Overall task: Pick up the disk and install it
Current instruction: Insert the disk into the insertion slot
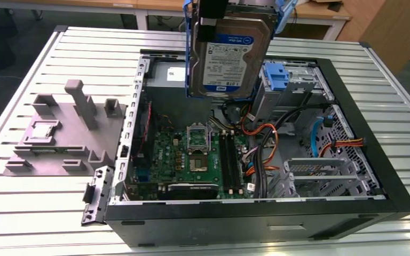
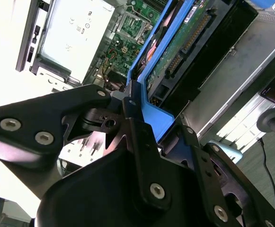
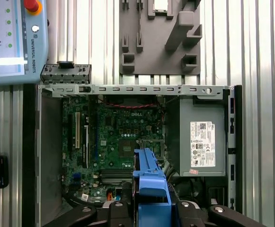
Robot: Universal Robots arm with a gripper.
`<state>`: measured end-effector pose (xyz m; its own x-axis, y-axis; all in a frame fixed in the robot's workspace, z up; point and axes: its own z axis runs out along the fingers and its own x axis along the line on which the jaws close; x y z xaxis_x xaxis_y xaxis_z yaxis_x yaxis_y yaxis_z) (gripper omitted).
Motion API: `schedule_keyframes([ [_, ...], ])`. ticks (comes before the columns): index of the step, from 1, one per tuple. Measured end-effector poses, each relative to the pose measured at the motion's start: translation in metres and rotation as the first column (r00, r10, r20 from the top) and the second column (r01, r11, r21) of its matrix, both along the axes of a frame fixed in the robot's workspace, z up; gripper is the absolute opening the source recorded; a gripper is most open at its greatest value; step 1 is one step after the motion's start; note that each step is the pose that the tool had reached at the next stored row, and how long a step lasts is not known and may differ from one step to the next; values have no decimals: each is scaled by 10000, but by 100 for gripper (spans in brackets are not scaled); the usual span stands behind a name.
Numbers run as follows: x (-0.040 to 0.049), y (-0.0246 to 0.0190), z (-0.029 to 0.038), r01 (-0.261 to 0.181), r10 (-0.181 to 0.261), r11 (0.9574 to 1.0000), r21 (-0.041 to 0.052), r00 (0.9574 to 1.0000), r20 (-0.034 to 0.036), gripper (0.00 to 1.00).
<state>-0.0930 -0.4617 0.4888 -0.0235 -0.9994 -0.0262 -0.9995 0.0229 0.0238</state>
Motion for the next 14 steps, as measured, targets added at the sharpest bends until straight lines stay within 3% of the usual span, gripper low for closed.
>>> schedule_keyframes([
  [7, -8, 0, 0, -1, 1, 10000, 0, 10000, 0, 37],
  [14, 64, -1, 0, 0, 0, 10000, 0, 10000, 0, 37],
])
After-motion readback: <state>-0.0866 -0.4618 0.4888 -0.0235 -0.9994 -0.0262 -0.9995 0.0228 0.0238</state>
